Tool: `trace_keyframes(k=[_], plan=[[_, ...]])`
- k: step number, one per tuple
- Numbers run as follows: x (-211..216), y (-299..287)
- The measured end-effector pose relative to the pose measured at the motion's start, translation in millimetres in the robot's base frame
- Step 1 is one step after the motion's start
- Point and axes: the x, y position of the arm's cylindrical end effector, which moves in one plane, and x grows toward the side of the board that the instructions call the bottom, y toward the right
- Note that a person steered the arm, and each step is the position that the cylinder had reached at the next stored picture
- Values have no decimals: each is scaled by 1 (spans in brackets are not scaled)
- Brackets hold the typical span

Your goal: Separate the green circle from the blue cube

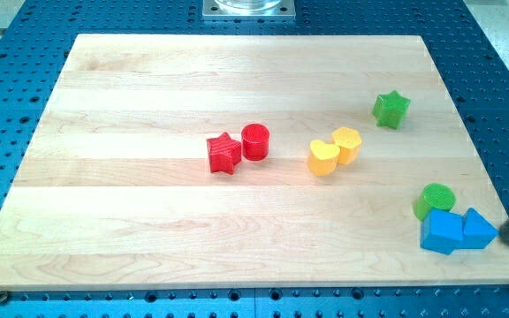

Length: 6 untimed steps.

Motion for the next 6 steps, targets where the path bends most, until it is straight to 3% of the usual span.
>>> trace_keyframes(k=[4, 5, 6], plan=[[-49, -96], [-27, -111], [-27, -171]])
